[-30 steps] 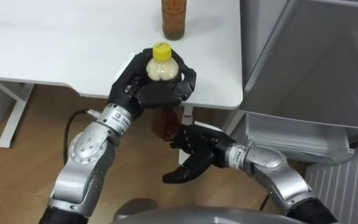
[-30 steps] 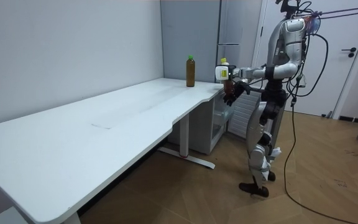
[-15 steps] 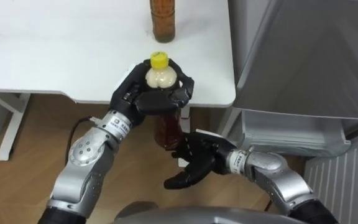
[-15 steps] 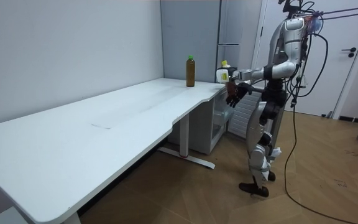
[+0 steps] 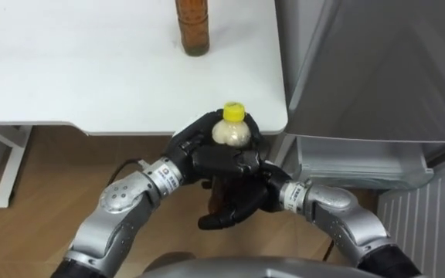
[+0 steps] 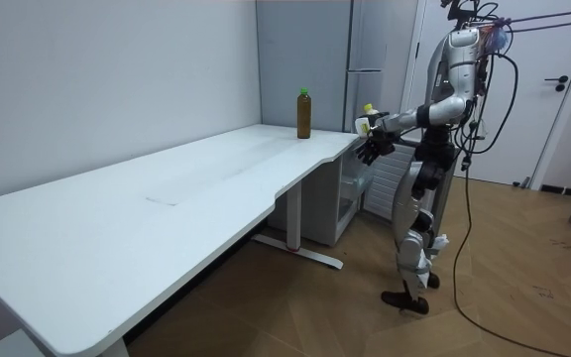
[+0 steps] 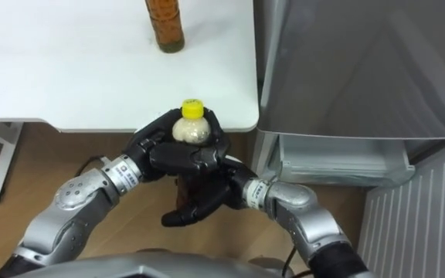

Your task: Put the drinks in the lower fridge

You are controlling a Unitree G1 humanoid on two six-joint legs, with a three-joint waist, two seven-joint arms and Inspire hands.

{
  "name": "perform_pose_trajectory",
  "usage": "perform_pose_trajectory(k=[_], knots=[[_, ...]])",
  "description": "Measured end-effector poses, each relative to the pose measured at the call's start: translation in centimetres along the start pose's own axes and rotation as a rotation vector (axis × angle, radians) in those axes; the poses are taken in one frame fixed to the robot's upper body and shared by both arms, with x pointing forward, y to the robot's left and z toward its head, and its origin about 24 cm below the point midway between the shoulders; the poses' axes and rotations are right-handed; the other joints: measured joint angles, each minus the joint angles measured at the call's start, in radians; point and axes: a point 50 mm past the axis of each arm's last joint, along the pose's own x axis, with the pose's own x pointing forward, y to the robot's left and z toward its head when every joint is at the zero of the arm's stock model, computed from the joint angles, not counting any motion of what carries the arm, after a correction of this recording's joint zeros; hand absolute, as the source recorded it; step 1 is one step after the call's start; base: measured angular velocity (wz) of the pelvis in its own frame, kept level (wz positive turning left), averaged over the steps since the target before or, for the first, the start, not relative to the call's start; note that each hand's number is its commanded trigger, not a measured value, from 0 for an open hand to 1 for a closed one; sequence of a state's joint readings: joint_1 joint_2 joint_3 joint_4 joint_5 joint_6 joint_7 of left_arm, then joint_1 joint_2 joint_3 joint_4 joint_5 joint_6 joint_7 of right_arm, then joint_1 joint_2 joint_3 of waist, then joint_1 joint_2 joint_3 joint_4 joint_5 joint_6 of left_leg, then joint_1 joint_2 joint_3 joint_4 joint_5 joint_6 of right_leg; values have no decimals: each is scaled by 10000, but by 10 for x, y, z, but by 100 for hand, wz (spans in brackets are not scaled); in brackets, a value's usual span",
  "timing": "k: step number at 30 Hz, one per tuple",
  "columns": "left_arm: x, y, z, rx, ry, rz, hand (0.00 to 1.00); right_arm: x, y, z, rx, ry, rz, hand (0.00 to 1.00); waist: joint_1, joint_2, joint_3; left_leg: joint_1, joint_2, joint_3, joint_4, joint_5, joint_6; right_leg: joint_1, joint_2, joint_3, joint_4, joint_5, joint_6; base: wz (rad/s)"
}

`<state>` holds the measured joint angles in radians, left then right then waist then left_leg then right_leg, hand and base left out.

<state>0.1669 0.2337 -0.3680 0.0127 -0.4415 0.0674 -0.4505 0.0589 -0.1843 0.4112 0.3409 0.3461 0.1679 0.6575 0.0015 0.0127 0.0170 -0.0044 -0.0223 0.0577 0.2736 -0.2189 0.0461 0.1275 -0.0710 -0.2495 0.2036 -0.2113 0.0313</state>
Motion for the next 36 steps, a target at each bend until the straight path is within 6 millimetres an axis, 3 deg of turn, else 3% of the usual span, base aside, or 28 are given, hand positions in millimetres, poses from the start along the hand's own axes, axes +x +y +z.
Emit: perform_pose_trajectory(k=[12,13,14,25,35,36], knots=[[-3,2,-5,-209,253,-226,100,0,2,-2,251,9,207,1,-5,58,31,-26,3,4,16,-1,0,-11,7,14,3,0,0,0],[-3,2,-5,-209,253,-228,100,0,2,-3,252,9,208,79,-6,58,31,-28,3,3,16,-1,0,-15,7,14,4,0,0,0],[-3,2,-5,-210,252,-230,100,0,2,-3,252,9,206,100,-2,58,31,-30,1,3,15,-1,0,-20,7,15,3,0,0,0],[-3,4,-3,-240,269,-151,100,0,3,-2,184,-38,265,100,-18,58,19,-76,0,5,9,-1,0,-77,4,5,12,0,0,0],[-3,8,14,-340,-460,52,100,0,5,11,-649,-1026,293,100,12,90,-40,-3,47,214,103,0,-2,-68,13,126,12,1,-2,-3],[-2,8,14,-333,-472,60,68,0,5,11,-650,-1043,288,100,9,89,-40,-2,48,213,98,0,-2,-57,15,126,11,1,-2,0]])
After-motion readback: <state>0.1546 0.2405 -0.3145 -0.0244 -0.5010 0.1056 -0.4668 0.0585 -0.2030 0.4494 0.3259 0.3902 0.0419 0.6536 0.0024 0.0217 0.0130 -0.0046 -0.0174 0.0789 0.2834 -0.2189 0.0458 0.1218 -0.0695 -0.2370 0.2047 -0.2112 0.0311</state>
